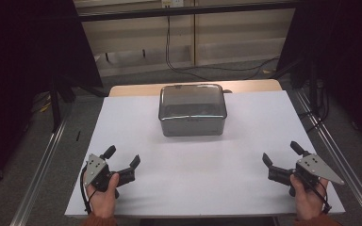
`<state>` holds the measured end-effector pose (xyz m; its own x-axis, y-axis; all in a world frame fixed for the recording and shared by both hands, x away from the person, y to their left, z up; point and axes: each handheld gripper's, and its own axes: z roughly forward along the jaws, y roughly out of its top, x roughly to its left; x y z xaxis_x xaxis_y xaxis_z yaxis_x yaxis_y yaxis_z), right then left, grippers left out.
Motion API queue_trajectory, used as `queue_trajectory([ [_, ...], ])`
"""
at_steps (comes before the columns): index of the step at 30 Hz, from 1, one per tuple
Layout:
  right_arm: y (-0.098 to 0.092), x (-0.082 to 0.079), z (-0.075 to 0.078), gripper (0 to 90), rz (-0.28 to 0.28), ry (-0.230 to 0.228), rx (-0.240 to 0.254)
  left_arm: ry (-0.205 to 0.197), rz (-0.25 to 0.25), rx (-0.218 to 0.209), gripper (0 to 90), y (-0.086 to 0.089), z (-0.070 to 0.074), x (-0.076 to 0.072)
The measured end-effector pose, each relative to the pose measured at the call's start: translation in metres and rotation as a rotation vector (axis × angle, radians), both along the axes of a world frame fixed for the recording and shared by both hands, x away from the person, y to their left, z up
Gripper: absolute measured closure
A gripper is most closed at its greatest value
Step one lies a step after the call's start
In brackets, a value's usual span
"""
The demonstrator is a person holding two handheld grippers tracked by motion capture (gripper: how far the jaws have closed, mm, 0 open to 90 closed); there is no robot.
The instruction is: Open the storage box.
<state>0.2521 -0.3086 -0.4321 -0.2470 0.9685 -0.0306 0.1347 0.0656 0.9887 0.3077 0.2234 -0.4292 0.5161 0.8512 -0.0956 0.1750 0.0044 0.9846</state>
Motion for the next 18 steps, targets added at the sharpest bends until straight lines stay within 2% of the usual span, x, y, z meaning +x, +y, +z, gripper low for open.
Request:
queue_trajectory([
  [9, 0.0009, 0.0027, -0.0014, 0.1, 0.017, 0.02, 0.013, 0.004, 0.009, 0.011, 2.5, 0.0009, -0.0011, 0.0013],
  [11, 0.003, 0.0042, -0.0022, 0.0, 0.034, 0.026, 0.023, 0.015, 0.008, 0.01, 2.5, 0.0006, -0.0019, 0.0015],
  [16, 0.0071, 0.0075, -0.0034, 0.0, 0.046, 0.042, 0.01, 0.036, 0.017, 0.008, 2.4, 0.0014, -0.0026, 0.0008],
  [18, 0.0085, 0.0087, -0.0043, 0.0, 0.049, 0.056, 0.02, 0.06, 0.03, -0.01, 2.5, 0.003, -0.0041, -0.0003],
])
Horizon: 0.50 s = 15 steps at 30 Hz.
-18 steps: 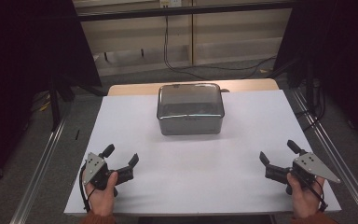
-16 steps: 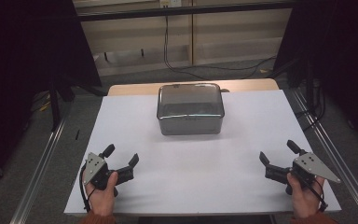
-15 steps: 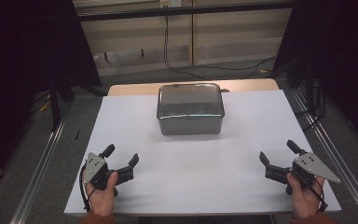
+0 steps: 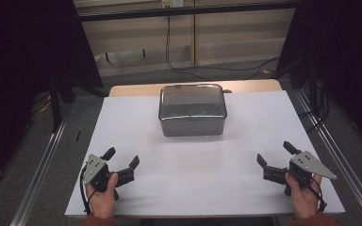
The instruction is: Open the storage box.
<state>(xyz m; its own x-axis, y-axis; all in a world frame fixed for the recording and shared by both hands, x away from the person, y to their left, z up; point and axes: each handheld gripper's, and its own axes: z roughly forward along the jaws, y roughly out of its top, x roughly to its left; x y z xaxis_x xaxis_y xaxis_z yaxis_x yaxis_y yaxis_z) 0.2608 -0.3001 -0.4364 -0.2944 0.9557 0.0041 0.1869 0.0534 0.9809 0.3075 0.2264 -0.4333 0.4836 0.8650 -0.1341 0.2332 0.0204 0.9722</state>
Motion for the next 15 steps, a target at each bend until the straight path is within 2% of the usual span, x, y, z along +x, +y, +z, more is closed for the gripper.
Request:
queue_trajectory([
  [2, 0.002, 0.001, -0.001, 0.0, 0.012, 0.018, 0.006, -0.001, 0.008, -0.007, 2.5, 0.001, 0.0, -0.001],
  [5, 0.005, 0.002, -0.001, 0.0, 0.012, 0.011, 0.01, -0.016, 0.014, 0.008, 2.5, 0.002, 0.001, -0.002],
  [9, 0.012, 0.005, -0.002, 0.0, 0.034, 0.006, 0.005, -0.028, 0.024, -0.023, 3.3, 0.002, 0.002, -0.006],
  [11, 0.016, 0.007, -0.002, 0.0, 0.045, 0.004, 0.011, -0.045, 0.027, 0.003, 3.3, 0.002, 0.004, -0.008],
  [15, 0.023, 0.012, 0.0, 0.0, 0.086, -0.007, 0.015, -0.06, 0.019, -0.003, 3.3, 0.002, 0.005, -0.011],
])
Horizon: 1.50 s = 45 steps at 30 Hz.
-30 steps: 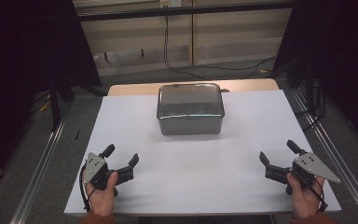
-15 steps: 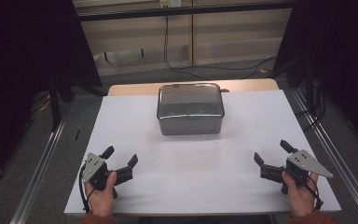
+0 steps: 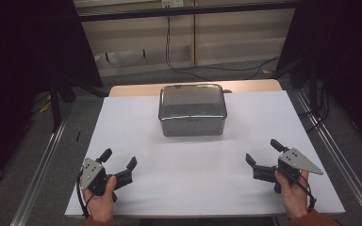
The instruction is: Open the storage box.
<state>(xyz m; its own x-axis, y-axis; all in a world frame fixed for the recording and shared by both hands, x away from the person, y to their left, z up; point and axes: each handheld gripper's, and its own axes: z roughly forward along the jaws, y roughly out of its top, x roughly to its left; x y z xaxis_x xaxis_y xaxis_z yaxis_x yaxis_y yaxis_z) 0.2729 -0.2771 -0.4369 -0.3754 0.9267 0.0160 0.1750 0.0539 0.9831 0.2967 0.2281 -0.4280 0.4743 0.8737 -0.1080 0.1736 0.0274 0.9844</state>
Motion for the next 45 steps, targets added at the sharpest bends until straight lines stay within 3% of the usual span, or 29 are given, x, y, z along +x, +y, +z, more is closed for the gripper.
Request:
queue_trajectory([
  [7, 0.012, 0.006, 0.002, 0.0, 0.049, -0.011, -0.014, 0.005, -0.008, 0.004, 3.3, -0.001, 0.0, 0.0],
  [22, 0.031, 0.018, 0.0, 0.0, 0.098, -0.007, -0.03, 0.009, -0.01, 0.004, 3.3, -0.002, -0.001, 0.002],
  [45, 0.071, 0.052, 0.004, 0.9, 0.181, -0.003, -0.04, 0.028, -0.019, 0.01, 3.3, -0.002, -0.003, 0.004],
])
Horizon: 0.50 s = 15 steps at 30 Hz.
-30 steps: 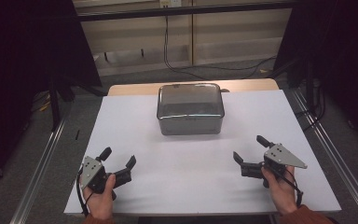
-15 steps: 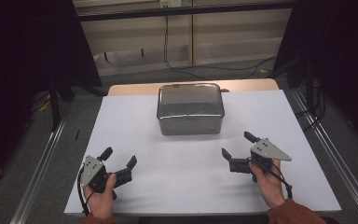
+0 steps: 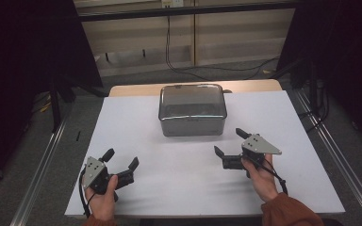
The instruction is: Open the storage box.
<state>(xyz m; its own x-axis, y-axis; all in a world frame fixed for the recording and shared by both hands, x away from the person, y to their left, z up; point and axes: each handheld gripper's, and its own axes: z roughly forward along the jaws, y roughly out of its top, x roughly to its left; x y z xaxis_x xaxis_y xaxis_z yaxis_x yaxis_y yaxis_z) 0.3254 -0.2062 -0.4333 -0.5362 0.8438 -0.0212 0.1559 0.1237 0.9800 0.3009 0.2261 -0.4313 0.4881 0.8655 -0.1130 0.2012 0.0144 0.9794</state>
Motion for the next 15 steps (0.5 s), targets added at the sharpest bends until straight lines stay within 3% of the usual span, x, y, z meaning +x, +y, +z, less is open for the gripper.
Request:
queue_trajectory([
  [11, 0.013, 0.016, 0.002, 1.1, 0.019, -0.005, -0.016, -0.001, -0.004, 0.004, 3.2, -0.001, 0.0, 0.001],
  [15, 0.02, 0.023, 0.004, 1.2, 0.037, -0.013, -0.043, 0.004, -0.007, 0.01, 3.2, -0.001, -0.001, 0.001],
])
